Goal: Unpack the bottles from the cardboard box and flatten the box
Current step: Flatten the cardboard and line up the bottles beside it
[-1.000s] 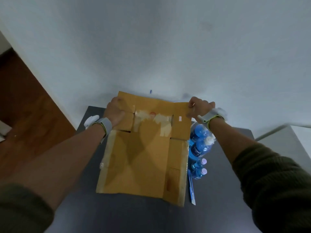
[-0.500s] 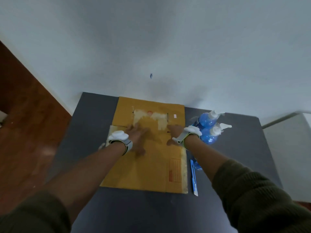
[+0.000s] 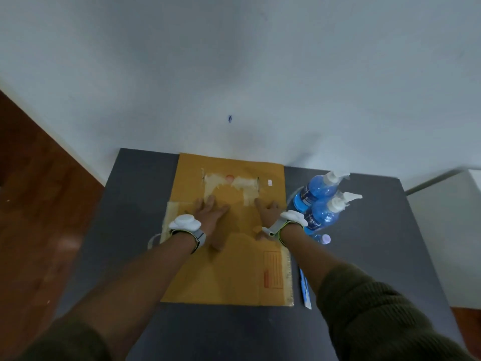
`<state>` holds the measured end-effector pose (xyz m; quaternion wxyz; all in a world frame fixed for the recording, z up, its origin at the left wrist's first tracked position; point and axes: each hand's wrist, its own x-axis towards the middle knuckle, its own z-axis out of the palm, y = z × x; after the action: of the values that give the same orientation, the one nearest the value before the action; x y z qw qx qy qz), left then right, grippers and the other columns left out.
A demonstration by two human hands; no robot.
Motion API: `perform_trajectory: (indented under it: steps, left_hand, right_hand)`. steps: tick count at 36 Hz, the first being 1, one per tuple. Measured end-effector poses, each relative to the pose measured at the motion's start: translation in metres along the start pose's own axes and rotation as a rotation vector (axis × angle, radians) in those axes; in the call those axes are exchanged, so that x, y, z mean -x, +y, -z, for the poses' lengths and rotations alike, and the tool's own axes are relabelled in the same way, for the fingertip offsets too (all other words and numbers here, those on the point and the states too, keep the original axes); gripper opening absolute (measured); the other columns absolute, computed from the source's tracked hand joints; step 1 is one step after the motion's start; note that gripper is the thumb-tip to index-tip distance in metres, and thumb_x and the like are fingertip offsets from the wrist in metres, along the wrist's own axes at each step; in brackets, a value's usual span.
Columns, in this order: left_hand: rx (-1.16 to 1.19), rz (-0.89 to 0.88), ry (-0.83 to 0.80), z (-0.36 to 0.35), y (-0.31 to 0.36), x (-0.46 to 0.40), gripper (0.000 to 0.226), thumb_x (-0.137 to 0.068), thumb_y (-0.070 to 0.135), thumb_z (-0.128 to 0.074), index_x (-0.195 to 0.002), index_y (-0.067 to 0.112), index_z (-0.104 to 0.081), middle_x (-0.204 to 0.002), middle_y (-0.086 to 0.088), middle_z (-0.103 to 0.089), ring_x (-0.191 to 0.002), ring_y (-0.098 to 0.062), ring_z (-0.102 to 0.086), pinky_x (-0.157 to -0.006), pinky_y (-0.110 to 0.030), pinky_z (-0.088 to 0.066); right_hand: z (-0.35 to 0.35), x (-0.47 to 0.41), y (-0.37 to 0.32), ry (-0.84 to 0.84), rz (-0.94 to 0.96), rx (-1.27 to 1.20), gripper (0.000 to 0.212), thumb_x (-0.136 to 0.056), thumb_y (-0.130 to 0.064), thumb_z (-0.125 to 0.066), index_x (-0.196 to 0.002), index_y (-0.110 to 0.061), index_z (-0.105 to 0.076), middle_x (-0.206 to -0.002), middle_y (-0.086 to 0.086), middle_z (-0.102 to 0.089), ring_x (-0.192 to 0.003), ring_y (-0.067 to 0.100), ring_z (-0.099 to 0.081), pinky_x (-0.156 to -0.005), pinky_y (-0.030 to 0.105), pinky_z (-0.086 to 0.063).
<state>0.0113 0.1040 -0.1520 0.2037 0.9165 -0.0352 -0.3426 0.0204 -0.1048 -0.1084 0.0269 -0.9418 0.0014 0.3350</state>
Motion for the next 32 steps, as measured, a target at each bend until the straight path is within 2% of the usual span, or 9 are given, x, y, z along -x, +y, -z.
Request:
perform_trajectory:
  steps: [4, 8, 12, 16, 18, 21, 23, 28, 32]
  left_hand:
    - [-0.255, -0.039, -0.031, -0.002, 0.003, 0.012, 0.108, -0.083, 0.045, -0.078, -0.159, 0.043, -0.001, -0.166, 0.001, 0.018, -0.152, -0.039, 0.014, -0.118, -0.061, -0.012]
    - [-0.254, -0.14, 0.015, -0.001, 0.04, 0.025, 0.089, -0.099, 0.028, -0.059, -0.16, 0.033, 0.005, -0.166, -0.008, -0.015, -0.149, -0.034, -0.025, -0.115, -0.046, -0.033]
    - [0.3, -0.227, 0.087, 0.007, 0.101, 0.042, 0.073, -0.099, 0.046, -0.058, -0.159, 0.023, -0.025, -0.16, -0.002, -0.034, -0.143, -0.027, -0.038, -0.112, -0.042, -0.037]
    - [0.751, -0.225, 0.064, 0.033, 0.171, 0.056, 0.07, -0.097, 0.068, -0.037, -0.149, 0.022, -0.044, -0.136, -0.001, -0.054, -0.126, -0.023, -0.051, -0.102, -0.035, -0.04]
    - [0.957, -0.202, -0.045, 0.044, 0.196, 0.06, 0.079, -0.091, 0.08, -0.029, -0.145, 0.025, -0.045, -0.125, -0.003, -0.054, -0.12, -0.024, -0.052, -0.102, -0.041, -0.042]
    - [1.062, -0.102, -0.118, 0.054, 0.228, 0.056, 0.101, -0.084, 0.088, -0.017, -0.159, 0.021, -0.025, -0.159, -0.007, -0.035, -0.143, -0.028, -0.039, -0.113, -0.046, -0.037]
    - [1.108, -0.048, -0.127, 0.059, 0.245, 0.05, 0.1, -0.085, 0.086, -0.014, -0.16, 0.021, -0.02, -0.164, -0.006, -0.026, -0.147, -0.03, -0.032, -0.116, -0.052, -0.032]
    - [1.17, 0.068, -0.119, 0.053, 0.262, 0.032, 0.103, -0.085, 0.086, -0.014, -0.158, 0.015, -0.027, -0.16, -0.012, -0.034, -0.142, -0.034, -0.04, -0.113, -0.052, -0.034]
    - [1.172, 0.046, -0.161, 0.044, 0.266, 0.019, 0.105, -0.086, 0.086, -0.013, -0.154, 0.009, -0.034, -0.15, -0.01, -0.048, -0.128, -0.026, -0.052, -0.101, -0.042, -0.045]
  right_hand:
    - [0.002, 0.024, -0.006, 0.077, -0.044, -0.104, 0.077, -0.093, -0.039, -0.057, -0.153, -0.011, -0.017, -0.152, 0.023, -0.027, -0.137, 0.041, -0.034, -0.108, 0.051, -0.033]
    - [0.029, 0.064, -0.019, 0.319, -0.044, -0.308, 0.052, -0.096, -0.02, -0.053, -0.143, -0.008, -0.037, -0.14, 0.019, -0.045, -0.124, 0.037, -0.049, -0.096, 0.043, -0.044]
    - [0.072, 0.093, 0.009, 0.668, 0.043, -0.285, 0.024, -0.098, -0.026, -0.047, -0.112, -0.01, -0.059, -0.106, 0.013, -0.063, -0.096, 0.035, -0.062, -0.068, 0.033, -0.041]
    - [0.126, 0.102, 0.06, 0.837, 0.062, -0.274, 0.037, -0.097, -0.037, -0.049, -0.124, -0.014, -0.061, -0.115, 0.01, -0.067, -0.108, 0.032, -0.06, -0.088, 0.042, -0.05]
    - [0.145, 0.1, 0.083, 0.794, -0.003, -0.267, 0.048, -0.096, -0.047, -0.049, -0.133, -0.017, -0.057, -0.126, 0.009, -0.063, -0.117, 0.033, -0.055, -0.097, 0.044, -0.046]
    - [0.16, 0.083, 0.122, 0.529, -0.104, -0.363, 0.064, -0.095, -0.059, -0.046, -0.145, -0.019, -0.045, -0.146, 0.007, -0.05, -0.132, 0.032, -0.047, -0.11, 0.045, -0.036]
    - [0.166, 0.07, 0.144, 0.348, -0.085, -0.516, 0.073, -0.093, -0.062, -0.047, -0.149, -0.015, -0.04, -0.15, 0.007, -0.046, -0.131, 0.026, -0.049, -0.109, 0.035, -0.035]
    - [0.153, 0.052, 0.172, 0.136, -0.049, -0.796, 0.069, -0.085, -0.067, -0.059, -0.128, -0.013, -0.063, -0.131, 0.006, -0.06, -0.113, 0.024, -0.058, -0.103, 0.039, -0.044]
    - [0.125, 0.038, 0.185, -0.06, -0.07, -0.958, 0.082, -0.056, -0.09, -0.064, -0.111, -0.031, -0.073, -0.12, 0.002, -0.069, -0.116, 0.031, -0.061, -0.095, 0.042, -0.05]
